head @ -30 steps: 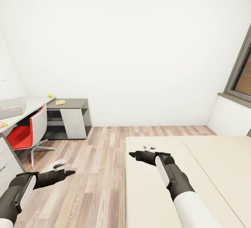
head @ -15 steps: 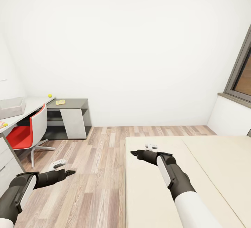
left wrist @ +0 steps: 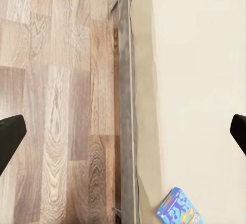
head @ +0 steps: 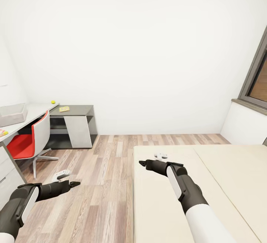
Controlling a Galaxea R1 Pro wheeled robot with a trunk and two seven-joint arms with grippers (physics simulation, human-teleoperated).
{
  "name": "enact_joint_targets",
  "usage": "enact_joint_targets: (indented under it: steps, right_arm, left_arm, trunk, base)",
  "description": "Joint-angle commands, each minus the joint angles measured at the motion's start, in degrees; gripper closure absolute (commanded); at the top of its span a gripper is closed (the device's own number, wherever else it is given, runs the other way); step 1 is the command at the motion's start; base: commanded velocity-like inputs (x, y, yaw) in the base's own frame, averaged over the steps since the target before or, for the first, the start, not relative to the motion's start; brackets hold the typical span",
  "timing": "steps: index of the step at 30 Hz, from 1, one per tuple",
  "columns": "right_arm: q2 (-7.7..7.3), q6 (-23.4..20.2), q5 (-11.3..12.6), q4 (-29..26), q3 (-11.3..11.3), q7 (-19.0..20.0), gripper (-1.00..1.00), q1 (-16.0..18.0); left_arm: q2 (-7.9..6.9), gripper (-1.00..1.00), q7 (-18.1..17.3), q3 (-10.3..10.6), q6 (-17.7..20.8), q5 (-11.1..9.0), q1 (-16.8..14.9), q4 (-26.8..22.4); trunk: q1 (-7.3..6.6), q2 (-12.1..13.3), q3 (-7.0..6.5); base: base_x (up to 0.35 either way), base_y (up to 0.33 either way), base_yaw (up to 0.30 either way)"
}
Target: Put all the toys in the child's room - the three board games (two on the bed and one on the table), the two jigsaw puzzles on the table, and the tennis ball on the table - inside the toy box on the table in the child's room.
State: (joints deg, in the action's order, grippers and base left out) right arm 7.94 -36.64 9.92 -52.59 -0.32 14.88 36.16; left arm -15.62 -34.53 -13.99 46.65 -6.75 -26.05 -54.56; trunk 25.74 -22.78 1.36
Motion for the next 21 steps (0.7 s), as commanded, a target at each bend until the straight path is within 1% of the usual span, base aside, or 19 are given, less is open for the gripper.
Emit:
enact_joint_targets:
  steps: [1, 6, 11, 15, 21]
  right_arm:
    - [0.04, -0.31, 0.28, -0.06, -0.03, -0.03, -1.00, 0.05]
    - [0.10, -0.28, 0.28, -0.05, -0.03, -0.05, -1.00, 0.05]
    - [0.07, -0.28, 0.28, -0.05, -0.03, -0.03, -1.00, 0.05]
    - [0.07, -0.28, 0.34, 0.00, -0.03, -0.03, -1.00, 0.05]
    - [0.06, -0.28, 0.33, 0.02, -0.03, -0.03, -1.00, 0.05]
  left_arm:
    - [-0.01, -1.00, 0.08, -0.06, 0.46, -0.46, -0.05, -0.02]
    - [-0.02, -1.00, 0.08, -0.07, 0.46, -0.46, -0.05, -0.02]
    - [-0.11, -1.00, 0.10, -0.12, 0.46, -0.46, -0.05, -0.02]
    - [-0.18, -1.00, 0.11, -0.15, 0.46, -0.46, -0.05, -0.02]
    - [-0.20, -1.00, 0.14, -0.16, 0.46, -0.46, -0.05, -0.02]
  trunk:
    - [0.04, -0.14, 0.14]
    - [0.04, -0.14, 0.14]
    - [0.04, -0.14, 0.14]
    - [0.04, -0.14, 0.14]
    - [0.04, -0.14, 0.14]
  base:
    - [0.000, 0.000, 0.000]
    - [0.000, 0.003, 0.000]
    - [0.000, 0.086, 0.000]
    - [0.000, 0.169, 0.000]
    - [0.000, 0.252, 0.000]
